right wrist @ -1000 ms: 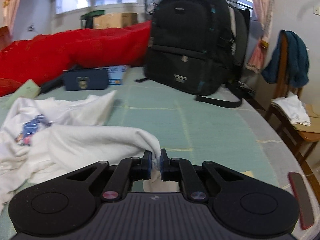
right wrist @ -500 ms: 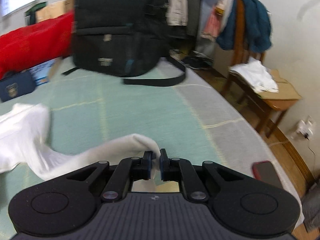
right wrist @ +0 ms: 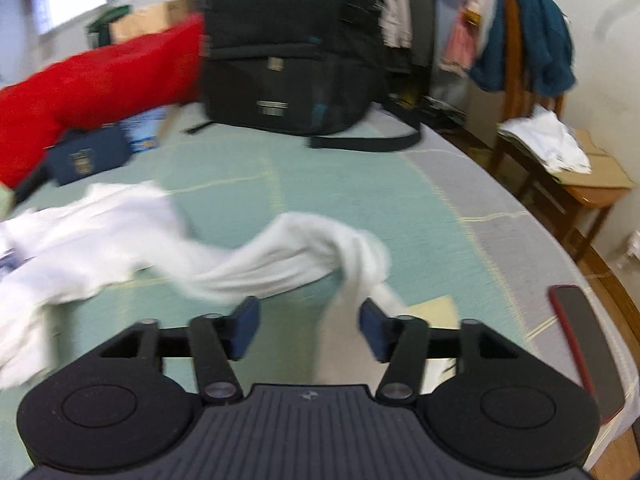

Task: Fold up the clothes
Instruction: 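Grasp the other sleeve with the left gripper and pull it outward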

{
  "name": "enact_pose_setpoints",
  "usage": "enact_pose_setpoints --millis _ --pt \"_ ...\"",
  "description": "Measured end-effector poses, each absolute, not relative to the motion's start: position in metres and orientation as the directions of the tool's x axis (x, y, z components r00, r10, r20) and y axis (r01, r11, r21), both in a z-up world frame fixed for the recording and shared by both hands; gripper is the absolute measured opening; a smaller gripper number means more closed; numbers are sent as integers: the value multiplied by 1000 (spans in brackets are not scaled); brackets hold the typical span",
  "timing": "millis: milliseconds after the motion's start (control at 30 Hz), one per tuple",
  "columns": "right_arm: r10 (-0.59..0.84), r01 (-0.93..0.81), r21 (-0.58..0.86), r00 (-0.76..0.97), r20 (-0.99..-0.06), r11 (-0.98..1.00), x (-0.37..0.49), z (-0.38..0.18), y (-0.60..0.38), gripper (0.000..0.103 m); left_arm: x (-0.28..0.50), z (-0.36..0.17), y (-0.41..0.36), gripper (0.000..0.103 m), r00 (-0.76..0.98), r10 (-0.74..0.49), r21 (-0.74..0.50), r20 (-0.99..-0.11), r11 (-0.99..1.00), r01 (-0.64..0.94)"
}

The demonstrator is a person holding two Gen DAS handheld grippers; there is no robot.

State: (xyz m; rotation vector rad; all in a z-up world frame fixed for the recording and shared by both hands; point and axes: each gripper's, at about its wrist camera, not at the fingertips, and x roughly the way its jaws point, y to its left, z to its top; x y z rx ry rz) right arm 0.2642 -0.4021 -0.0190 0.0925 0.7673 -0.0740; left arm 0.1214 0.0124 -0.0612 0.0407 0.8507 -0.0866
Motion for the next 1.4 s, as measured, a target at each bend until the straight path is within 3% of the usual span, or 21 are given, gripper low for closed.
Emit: enact_pose_setpoints --millis 133,200,367,433,500,633,700,733,833,1233,1400 --pt "68 15 117 741 -668 993 230 -14 -365 90 117 -58 18 89 693 -98 -25 -714 993 115" --pt "124 -30 154 749 -651 988 211 -12 -344 96 115 -57 18 89 713 -107 -14 -693 991 135" --pt "202 -146 140 770 -605 979 169 -15 -288 98 123 -55 29 86 725 -96 -47 -682 995 87" --pt "209 -170 123 775 -596 978 158 -17 -276 99 126 -57 33 75 725 -135 -96 -675 991 95" --pt "222 -185 123 770 -598 975 153 -20 -270 99 130 -61 33 54 715 -166 -128 -679 986 108" --pt "246 -217 123 759 -602 968 142 -27 -259 99 136 -75 31 35 688 -200 -165 -697 979 117" --pt "258 -232 123 754 -604 965 136 -30 -253 99 136 -80 31 7 690 -207 -174 -694 978 119" --pt "264 -240 123 751 -605 963 133 -31 -250 99 136 -79 34 2 691 -209 -181 -692 977 114" --pt "256 -224 130 753 -606 966 130 -30 -255 99 136 -73 46 2 701 -206 -186 -683 977 106" --pt "243 -203 136 753 -611 970 126 -30 -258 99 143 -46 141 2 725 74 74 -685 997 -31" --pt "252 -209 142 749 -613 967 125 -29 -253 99 151 -45 192 2 692 151 91 -706 988 -124"
